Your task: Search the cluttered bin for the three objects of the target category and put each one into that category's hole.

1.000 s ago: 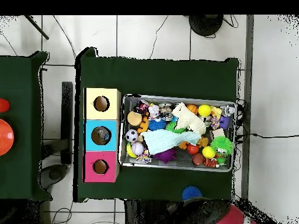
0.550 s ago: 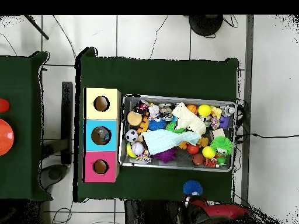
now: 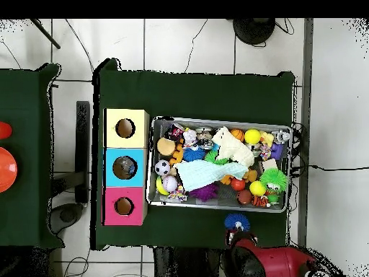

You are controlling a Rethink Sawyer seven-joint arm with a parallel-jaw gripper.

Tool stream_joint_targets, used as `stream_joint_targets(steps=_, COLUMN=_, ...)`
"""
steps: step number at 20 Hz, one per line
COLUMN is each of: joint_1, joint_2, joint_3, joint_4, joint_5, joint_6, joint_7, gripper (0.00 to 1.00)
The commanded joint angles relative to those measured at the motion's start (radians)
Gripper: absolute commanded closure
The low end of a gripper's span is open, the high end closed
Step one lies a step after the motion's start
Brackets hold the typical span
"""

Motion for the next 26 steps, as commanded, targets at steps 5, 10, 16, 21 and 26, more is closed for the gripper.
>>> stream_joint_targets(steps=5, joint_1=-0.001, joint_2=-0.034, joint_3=0.160, joint_4=-0.036, joint_5=0.012, joint_6=0.078, joint_7=0.012, gripper=1.00)
stream_joint_targets(steps=10, joint_1=-0.057, joint_2=-0.201, joint_3=0.240, joint_4=0.040, joint_5=0.119, joint_6=0.319, joint_7=-0.110, gripper=1.00)
stream_joint_targets(steps=16, joint_1=-0.100, joint_2=-0.353, joint_3=0.316, joint_4=0.059, joint_5=0.306, joint_6=0.697, joint_7=-0.263, gripper=1.00)
stream_joint_targets(steps=21, joint_1=-0.131, joint_2=-0.455, joint_3=0.371, joint_4=0.071, joint_5=0.375, joint_6=0.861, joint_7=-0.302, gripper=1.00)
stream_joint_targets(steps=26, joint_1=-0.176, joint_2=-0.494, joint_3=0.443, joint_4=0.063, joint_5=0.420, joint_6=0.893, joint_7=-0.302, gripper=1.00)
